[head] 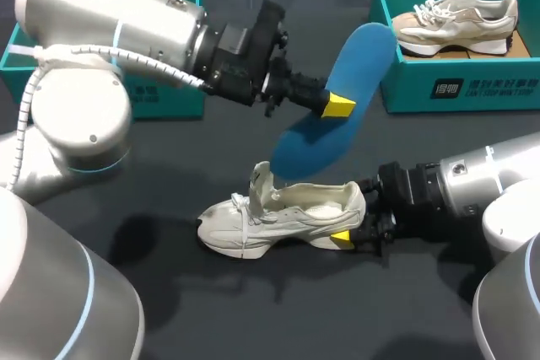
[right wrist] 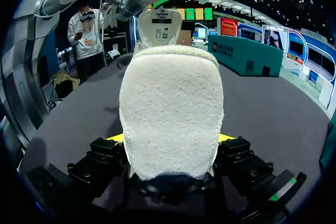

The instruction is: Take the shoe out of the shoebox, open the shoe tongue, remove and reinsert the insole, then place the shoe into the shoebox

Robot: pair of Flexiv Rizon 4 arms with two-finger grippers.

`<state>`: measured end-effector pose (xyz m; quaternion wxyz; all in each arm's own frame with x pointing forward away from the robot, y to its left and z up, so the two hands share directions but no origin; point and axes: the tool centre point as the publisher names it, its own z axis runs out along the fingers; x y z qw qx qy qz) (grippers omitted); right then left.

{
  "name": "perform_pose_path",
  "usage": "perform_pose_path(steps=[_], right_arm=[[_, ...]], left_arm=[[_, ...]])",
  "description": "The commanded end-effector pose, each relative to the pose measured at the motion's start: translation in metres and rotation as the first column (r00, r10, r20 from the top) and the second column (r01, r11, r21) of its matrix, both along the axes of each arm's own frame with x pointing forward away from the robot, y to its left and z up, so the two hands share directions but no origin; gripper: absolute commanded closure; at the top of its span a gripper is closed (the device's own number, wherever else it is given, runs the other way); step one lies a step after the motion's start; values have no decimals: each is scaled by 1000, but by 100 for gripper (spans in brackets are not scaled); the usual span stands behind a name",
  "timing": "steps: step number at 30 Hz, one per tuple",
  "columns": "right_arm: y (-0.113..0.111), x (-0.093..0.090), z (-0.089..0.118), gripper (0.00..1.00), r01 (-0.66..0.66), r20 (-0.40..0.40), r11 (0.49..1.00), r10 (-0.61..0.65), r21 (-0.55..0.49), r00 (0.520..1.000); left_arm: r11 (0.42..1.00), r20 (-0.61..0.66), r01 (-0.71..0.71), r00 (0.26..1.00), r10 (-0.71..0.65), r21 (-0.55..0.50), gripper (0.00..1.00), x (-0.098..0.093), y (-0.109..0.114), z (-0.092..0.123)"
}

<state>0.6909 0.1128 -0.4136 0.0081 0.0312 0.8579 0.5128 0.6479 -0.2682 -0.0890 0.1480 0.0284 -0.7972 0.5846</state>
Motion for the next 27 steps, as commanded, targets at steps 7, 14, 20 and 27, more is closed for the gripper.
perform_pose_path(steps=[7, 14, 20, 27], right_arm=[[1, 0, -3, 100, 1, 1, 1000, -1, -3, 1000], [1, 0, -3, 100, 1, 1, 1000, -1, -3, 1000], [1, 0, -3, 100, 1, 1, 1000, -1, -3, 1000], [1, 0, -3, 100, 1, 1, 1000, -1, -3, 1000]], left_arm=[[977, -123, -52, 992, 27, -208, 100, -17, 14, 13], [978, -182, -89, 982, 54, -189, 100, -33, 23, 58], [978, -182, -89, 982, 54, -189, 100, -33, 23, 58], [970, -269, -107, 962, 45, -220, 100, -36, 27, 55]])
